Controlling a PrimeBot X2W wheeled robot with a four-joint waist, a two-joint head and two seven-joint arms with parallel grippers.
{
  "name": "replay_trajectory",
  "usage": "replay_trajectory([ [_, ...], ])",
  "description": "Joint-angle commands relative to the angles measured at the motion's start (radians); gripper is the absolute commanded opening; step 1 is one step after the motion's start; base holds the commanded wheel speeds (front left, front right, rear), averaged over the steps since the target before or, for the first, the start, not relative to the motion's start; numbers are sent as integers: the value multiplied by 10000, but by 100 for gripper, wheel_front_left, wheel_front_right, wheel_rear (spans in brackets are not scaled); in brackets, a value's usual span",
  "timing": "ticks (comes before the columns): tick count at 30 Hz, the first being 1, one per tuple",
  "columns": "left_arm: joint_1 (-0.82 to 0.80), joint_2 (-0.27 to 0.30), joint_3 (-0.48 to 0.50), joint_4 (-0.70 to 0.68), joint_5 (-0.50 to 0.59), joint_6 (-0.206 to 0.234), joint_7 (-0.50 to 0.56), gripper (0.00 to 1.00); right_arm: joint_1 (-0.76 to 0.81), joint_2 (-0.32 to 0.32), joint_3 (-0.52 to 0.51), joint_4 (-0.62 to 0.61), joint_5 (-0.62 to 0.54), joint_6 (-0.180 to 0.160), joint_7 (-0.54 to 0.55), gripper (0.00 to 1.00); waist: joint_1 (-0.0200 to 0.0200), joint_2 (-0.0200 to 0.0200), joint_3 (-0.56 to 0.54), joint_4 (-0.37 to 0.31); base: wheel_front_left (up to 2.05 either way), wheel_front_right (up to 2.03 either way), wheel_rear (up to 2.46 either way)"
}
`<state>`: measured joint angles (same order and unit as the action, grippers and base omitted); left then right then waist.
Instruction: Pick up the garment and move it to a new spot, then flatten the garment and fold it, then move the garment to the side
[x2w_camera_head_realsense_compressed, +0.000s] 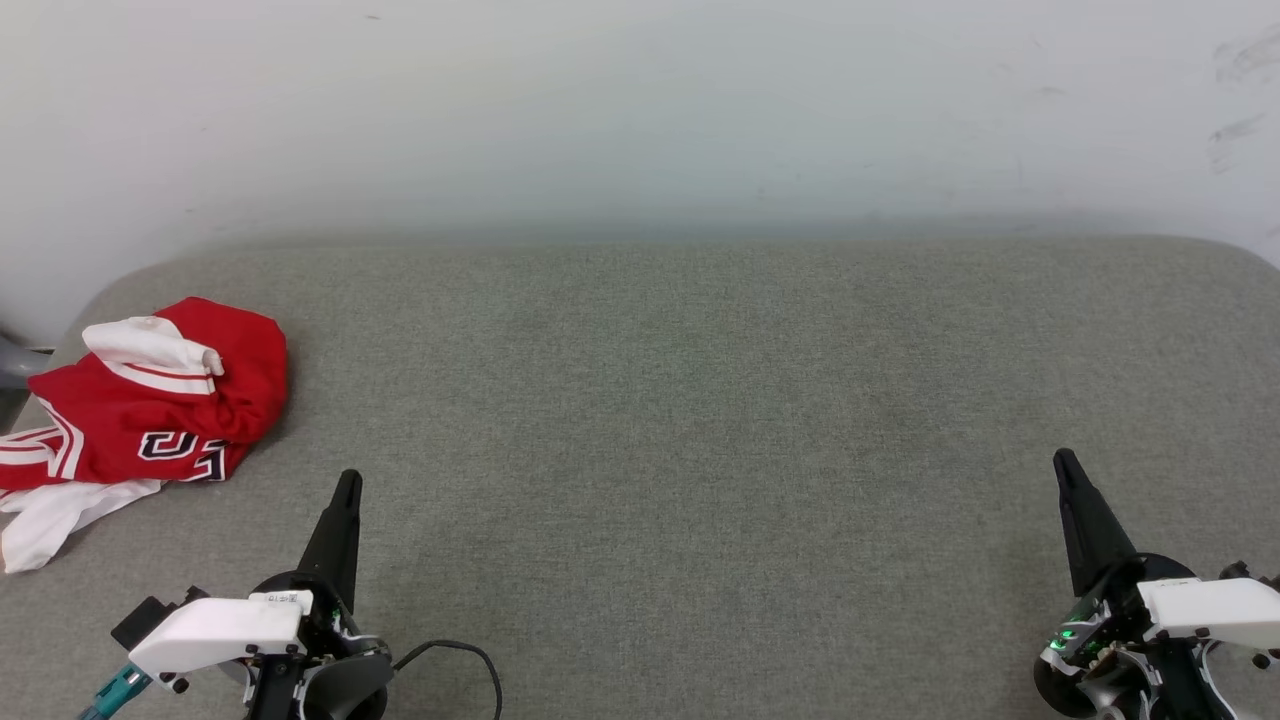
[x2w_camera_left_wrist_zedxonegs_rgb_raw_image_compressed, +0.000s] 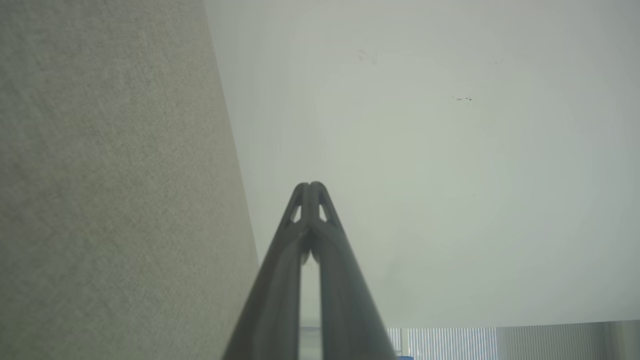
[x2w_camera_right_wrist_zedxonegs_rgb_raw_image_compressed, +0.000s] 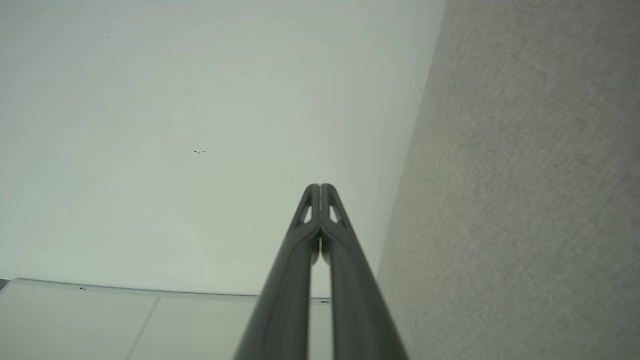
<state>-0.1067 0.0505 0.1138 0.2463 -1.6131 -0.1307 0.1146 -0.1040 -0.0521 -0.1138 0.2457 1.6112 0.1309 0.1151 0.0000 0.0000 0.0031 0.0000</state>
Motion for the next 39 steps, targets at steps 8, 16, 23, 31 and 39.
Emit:
replay_trajectory([
  [8, -62, -9, 23, -14, 0, -23, 18, 0, -117, 36, 4, 2, 34, -3, 7, 0, 0, 0, 0, 0, 0, 0, 0],
  [16, -62, -9, 21, -14, 0, -23, 18, 0, -117, 36, 2, 2, 34, -3, 7, 0, 0, 0, 0, 0, 0, 0, 0],
  [23, 124, -17, -40, 182, 5, 2, -22, 100, 153, 4, 11, 183, -14, 0, -15, 100, 0, 0, 1, 0, 0, 0, 0],
  [31, 271, -20, -44, 25, 490, 2, -411, 100, 357, 5, -4, 67, -579, 0, -398, 100, 0, 0, 12, 0, 0, 0, 0],
  [39, 283, -17, 15, -420, 1851, 230, -790, 100, 460, 6, -135, -409, -2086, 0, -777, 100, 0, 0, 34, 2, 0, 0, 0],
])
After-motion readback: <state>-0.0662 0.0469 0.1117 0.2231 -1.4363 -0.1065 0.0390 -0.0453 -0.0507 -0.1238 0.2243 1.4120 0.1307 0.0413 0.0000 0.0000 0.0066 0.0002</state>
